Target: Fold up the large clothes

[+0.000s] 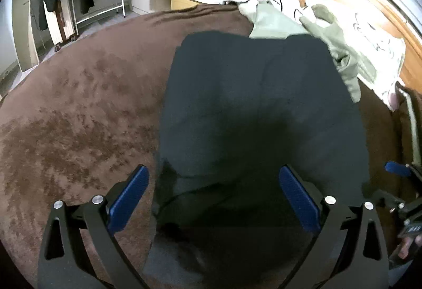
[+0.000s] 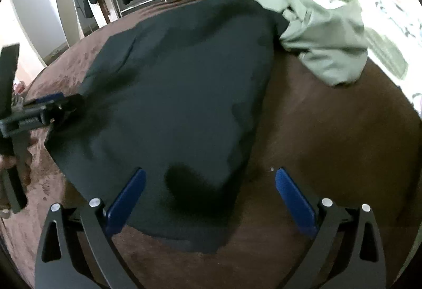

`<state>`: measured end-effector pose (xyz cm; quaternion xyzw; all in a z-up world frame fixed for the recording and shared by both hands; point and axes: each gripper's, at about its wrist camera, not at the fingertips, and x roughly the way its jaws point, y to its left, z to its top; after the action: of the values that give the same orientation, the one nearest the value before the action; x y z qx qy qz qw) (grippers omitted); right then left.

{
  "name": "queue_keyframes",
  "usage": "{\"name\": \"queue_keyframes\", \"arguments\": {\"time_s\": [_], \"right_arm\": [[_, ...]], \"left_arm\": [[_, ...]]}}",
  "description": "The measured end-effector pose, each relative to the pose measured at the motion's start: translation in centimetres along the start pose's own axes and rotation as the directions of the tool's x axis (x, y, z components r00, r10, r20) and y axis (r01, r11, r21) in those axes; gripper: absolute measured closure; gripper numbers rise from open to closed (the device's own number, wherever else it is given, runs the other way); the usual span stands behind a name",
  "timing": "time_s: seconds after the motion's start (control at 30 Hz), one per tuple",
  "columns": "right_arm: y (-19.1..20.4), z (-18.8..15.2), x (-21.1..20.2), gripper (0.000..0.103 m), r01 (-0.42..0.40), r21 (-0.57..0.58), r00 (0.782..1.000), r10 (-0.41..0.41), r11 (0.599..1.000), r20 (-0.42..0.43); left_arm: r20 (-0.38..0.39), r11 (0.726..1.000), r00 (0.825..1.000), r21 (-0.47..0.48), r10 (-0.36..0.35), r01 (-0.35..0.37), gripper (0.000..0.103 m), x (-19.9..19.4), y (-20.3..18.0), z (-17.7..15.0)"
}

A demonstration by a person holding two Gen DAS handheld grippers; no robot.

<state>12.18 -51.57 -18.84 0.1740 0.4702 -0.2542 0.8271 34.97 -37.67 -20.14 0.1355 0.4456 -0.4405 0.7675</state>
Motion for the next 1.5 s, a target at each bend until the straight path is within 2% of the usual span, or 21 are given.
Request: {"name": "queue_keyframes", "arguments": {"time_s": [0.07, 0.17, 0.27, 0.33, 0.43, 0.5, 0.6, 0.83, 1.1, 1.3, 1.5], "right_arm": [[0.3, 0.2, -1.1, 0.006, -0.007, 0.003, 1.000, 0.007, 1.000, 0.018], [1.0, 0.4, -3.2, 0.006, 0.039, 0.007, 0.998, -0.040, 0.999, 0.039], [1.9, 0.3, -5.9, 0.006, 0.035, 0.012, 0.997, -0.036, 0.999, 0.065], [2.8, -0.1, -8.0, 0.006, 0.039, 0.006, 0.995, -0.040, 0.999, 0.095], [3.6, -1.0, -10.5, 0.006, 0.029, 0.012, 0.992, -0.030, 1.000, 0.125], [4.3, -1.6, -11.7, 0.006, 0.030, 0.000, 0.991, -0.029, 1.000, 0.129], [5.9, -3.1, -13.8, 0.006, 0.046, -0.033, 0.990, -0.041, 0.998, 0.137], [9.0, -8.3, -18.7, 0.006, 0.109, -0.132, 0.982, -0.086, 0.985, 0.170], [9.8, -14.4, -24.2, 0.006, 0.121, -0.162, 0.980, -0.093, 0.979, 0.174], [9.6, -16.8, -26.8, 0.006, 0.098, -0.150, 0.981, -0.070, 0.984, 0.179], [9.2, -17.2, -27.7, 0.006, 0.098, -0.135, 0.981, -0.073, 0.986, 0.182]], "left_arm": [[0.029, 1.000, 1.000, 0.001, 0.006, -0.006, 0.006, -1.6, -0.4, 0.4], [0.076, 1.000, 0.997, 0.014, 0.026, -0.027, 0.006, -4.4, -1.2, 0.7], [0.097, 0.999, 0.995, 0.021, 0.037, -0.040, 0.006, -7.2, -1.6, 0.4], [0.116, 0.998, 0.992, 0.030, 0.052, -0.056, 0.006, -9.3, -1.9, -0.1], [0.115, 0.991, 0.985, 0.022, 0.130, -0.134, 0.006, -12.0, -2.1, -1.2], [0.116, 0.989, 0.983, 0.018, 0.145, -0.148, 0.006, -13.9, -2.2, -2.3], [0.113, 0.980, 0.977, 0.056, 0.183, -0.191, 0.006, -16.1, -3.0, -4.3], [0.098, 0.979, 0.980, 0.091, 0.173, -0.182, 0.006, -21.1, -5.3, -9.4], [0.111, 0.985, 0.980, 0.022, 0.167, -0.171, 0.006, -26.0, -8.0, -14.9], [0.115, 0.981, 0.975, -0.014, 0.193, -0.192, 0.006, -28.7, -9.9, -18.0], [0.125, 0.976, 0.968, -0.031, 0.219, -0.217, 0.006, -30.2, -11.0, -19.8]]}}
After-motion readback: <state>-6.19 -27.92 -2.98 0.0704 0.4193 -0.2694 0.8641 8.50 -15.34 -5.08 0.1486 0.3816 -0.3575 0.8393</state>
